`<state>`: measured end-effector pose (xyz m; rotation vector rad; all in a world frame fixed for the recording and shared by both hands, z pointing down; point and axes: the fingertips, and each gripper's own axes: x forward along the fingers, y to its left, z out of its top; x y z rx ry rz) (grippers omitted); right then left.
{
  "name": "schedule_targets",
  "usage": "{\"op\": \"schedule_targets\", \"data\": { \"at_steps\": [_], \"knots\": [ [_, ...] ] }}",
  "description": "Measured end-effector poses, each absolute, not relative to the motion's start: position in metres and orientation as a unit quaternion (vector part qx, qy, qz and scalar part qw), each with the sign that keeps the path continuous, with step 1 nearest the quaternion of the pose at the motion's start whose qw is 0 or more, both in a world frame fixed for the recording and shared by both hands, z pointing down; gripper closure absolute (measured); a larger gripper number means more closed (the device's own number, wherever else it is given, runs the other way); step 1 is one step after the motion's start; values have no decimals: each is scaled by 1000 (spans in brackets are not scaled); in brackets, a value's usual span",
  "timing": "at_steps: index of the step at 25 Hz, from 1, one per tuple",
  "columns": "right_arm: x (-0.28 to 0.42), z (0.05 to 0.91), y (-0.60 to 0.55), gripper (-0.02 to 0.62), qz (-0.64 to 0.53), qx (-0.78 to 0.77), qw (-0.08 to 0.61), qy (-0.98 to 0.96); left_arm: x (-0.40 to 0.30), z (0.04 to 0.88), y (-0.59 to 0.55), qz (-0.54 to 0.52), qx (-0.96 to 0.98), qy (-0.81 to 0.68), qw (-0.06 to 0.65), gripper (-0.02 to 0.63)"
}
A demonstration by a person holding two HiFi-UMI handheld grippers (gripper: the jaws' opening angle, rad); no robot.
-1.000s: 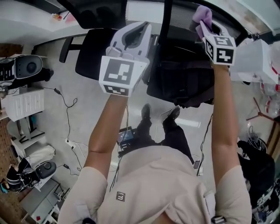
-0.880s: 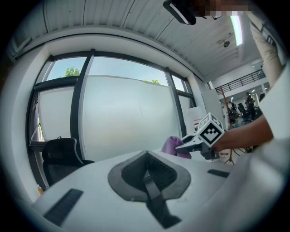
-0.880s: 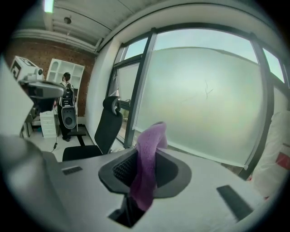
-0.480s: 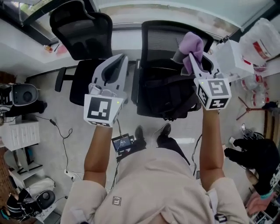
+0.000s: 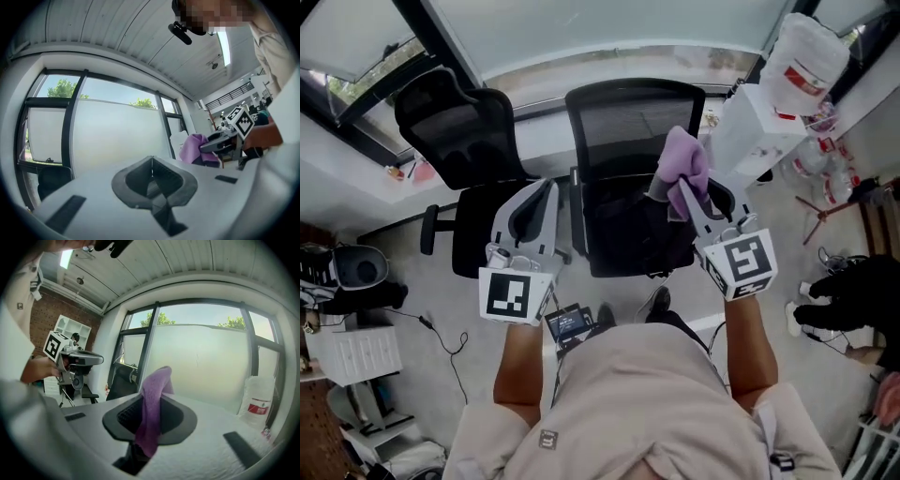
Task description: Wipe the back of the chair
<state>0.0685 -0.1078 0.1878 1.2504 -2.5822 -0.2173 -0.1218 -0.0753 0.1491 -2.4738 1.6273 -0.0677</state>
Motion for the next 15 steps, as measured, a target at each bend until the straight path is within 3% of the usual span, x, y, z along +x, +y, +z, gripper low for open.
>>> {"op": "schedule_targets", "data": {
  "at_steps": [15],
  "knots": [
    [109, 170, -50, 537, -81, 496, 137, -854, -102, 153, -46, -16, -864, 497, 84, 597]
  ]
}}
